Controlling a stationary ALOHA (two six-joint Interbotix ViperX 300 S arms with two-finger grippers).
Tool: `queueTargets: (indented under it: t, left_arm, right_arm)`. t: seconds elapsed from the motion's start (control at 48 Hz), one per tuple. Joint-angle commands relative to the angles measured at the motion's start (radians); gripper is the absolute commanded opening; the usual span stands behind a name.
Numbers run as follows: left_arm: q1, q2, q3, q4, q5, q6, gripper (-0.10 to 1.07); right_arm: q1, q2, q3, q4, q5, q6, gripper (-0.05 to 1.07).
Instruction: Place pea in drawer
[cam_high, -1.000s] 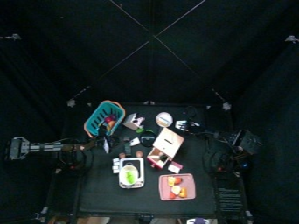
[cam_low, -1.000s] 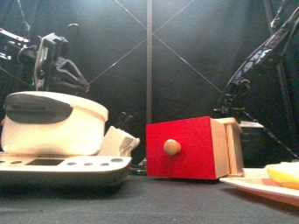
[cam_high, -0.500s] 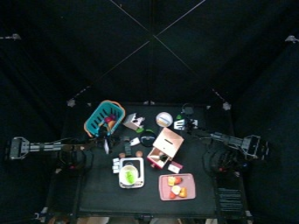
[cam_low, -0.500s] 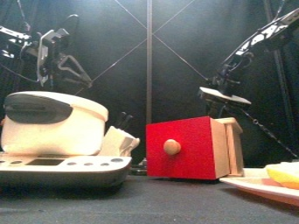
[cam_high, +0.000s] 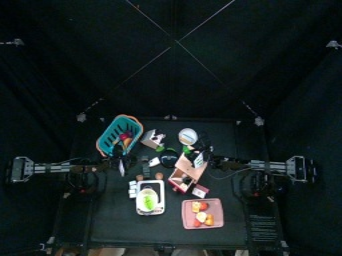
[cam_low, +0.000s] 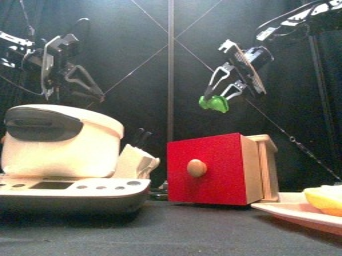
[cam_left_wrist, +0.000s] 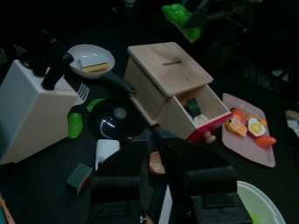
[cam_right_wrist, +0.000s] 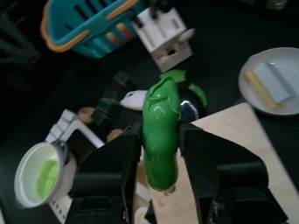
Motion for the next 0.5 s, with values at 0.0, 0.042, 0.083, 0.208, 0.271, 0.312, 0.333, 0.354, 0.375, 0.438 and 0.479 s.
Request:
queueTargets:
  t: [0.0,0.042,0.083,0.208,0.271,0.312,0.333,0.354,0.375,0.438,0.479]
  left_arm:
    - [0.002,0.002,-0.012,0.003,-0.006,0.002,0.57]
    - [0.002,0.0,-0.012,0.003,-0.006,0.002,0.57]
    - [0.002,0.0,-0.012,0.003,-0.006,0.002,0.57]
    - [0.002,0.0,-0.012,0.003,-0.006,0.002,0.57]
    - [0.002,0.0,-0.012,0.003,-0.006,0.002,0.57]
    - [0.0,0.0,-0.011,0.003,-0.005,0.002,0.57]
    - [0.0,0.0,-0.012,0.005,-0.005,0.002,0.57]
    - [-0.002,0.0,-0.011,0.003,-0.005,0.002,0.57]
    - [-0.002,0.0,-0.011,0.003,-0.005,0.002,0.57]
    - [0.0,0.0,-0.011,0.003,-0.005,0.002,0.57]
    - [-0.002,0.002,-0.011,0.003,-0.005,0.002,0.57]
  right_arm:
    - [0.043,0.002,-0.002,-0.005,-0.037,-0.002,0.56]
    - [0.069,0.011,0.006,-0.006,-0.046,-0.003,0.56]
    - [0.091,0.018,0.014,-0.008,-0.051,-0.003,0.56]
    - [0.137,0.043,0.031,-0.005,-0.054,-0.003,0.56]
    - [0.149,0.052,0.034,-0.002,-0.057,-0.002,0.56]
    - [0.158,0.06,0.034,0.0,-0.055,0.0,0.56]
    - [0.16,0.064,0.034,0.002,-0.055,0.003,0.56]
    - [0.161,0.069,0.032,0.003,-0.055,0.006,0.56]
    - [0.161,0.075,0.031,0.005,-0.055,0.008,0.56]
    - [0.16,0.094,0.025,0.008,-0.055,0.008,0.56]
    - [0.161,0.112,0.015,0.009,-0.055,0.006,0.56]
